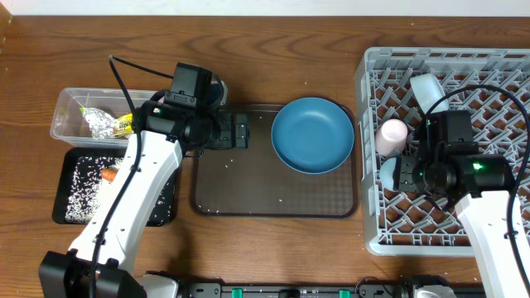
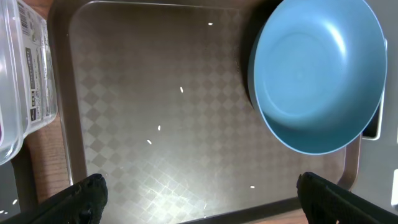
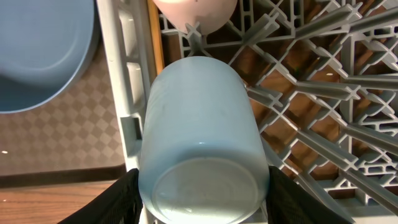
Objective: Sort waste into correct bins and load items into the dishwasher rack
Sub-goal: 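Carry the light-blue cup into the rack and lower it upside down, then open the right gripper and move it left to the blue plate's rim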
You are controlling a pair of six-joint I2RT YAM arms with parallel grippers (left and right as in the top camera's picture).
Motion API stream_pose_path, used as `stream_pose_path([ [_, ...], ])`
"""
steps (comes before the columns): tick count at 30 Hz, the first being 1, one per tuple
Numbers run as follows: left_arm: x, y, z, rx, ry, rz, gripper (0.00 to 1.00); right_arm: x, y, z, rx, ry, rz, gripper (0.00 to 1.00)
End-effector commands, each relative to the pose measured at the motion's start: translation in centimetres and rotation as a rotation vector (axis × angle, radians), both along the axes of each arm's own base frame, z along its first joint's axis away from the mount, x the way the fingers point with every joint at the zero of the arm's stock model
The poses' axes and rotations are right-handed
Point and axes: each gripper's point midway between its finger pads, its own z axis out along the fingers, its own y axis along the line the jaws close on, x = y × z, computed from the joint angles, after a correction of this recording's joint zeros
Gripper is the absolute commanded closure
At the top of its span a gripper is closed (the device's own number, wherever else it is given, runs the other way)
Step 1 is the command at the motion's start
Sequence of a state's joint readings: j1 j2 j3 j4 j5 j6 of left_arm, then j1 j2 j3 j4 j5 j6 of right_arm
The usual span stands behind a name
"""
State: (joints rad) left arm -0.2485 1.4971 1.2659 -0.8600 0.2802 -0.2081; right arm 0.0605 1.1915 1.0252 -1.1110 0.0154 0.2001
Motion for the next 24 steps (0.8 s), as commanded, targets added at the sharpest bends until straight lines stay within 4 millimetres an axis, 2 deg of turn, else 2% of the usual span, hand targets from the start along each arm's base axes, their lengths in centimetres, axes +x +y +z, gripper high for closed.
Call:
stream_pose_path([
  [1,0.0,0.4,-0.2,0.020,0.001,0.002,0.00,-0.1,-0.6,-0.6,-0.027,0.020,0.000,0.87],
  [5,0.0,0.4,-0.2,0.020,0.000,0.002,0.00,-0.1,-0.6,-1.0,-0.028,0.036,-0.001,0.82],
  [7,0.0,0.4,-0.2,0.020,0.000,0.002,0.00,-0.1,-0.6,-1.2,-0.028,0.042,0.000,0.76],
  [8,0.0,0.4,-0.2,0.020,0.001,0.002,0.00,-0.1,-0.6,-1.2,-0.028,0.045,0.000,0.67],
  [10,0.0,0.5,-0.2,0.023,0.000,0.003,0.00,0.0,-0.6,-1.2,-0.027,0.044,0.000,0.42],
  [13,0.1,0.7,-0.3,0.033,-0.003,0.007,0.00,0.1,-0.5,-1.2,-0.025,0.037,-0.004,0.28],
  [18,0.1,0.7,-0.3,0.033,-0.003,0.007,0.00,0.5,-0.5,-0.9,-0.025,0.019,-0.004,0.22],
  [24,0.1,0.6,-0.3,0.032,-0.004,0.007,0.00,1.3,0.0,0.4,0.004,-0.015,0.003,0.27],
])
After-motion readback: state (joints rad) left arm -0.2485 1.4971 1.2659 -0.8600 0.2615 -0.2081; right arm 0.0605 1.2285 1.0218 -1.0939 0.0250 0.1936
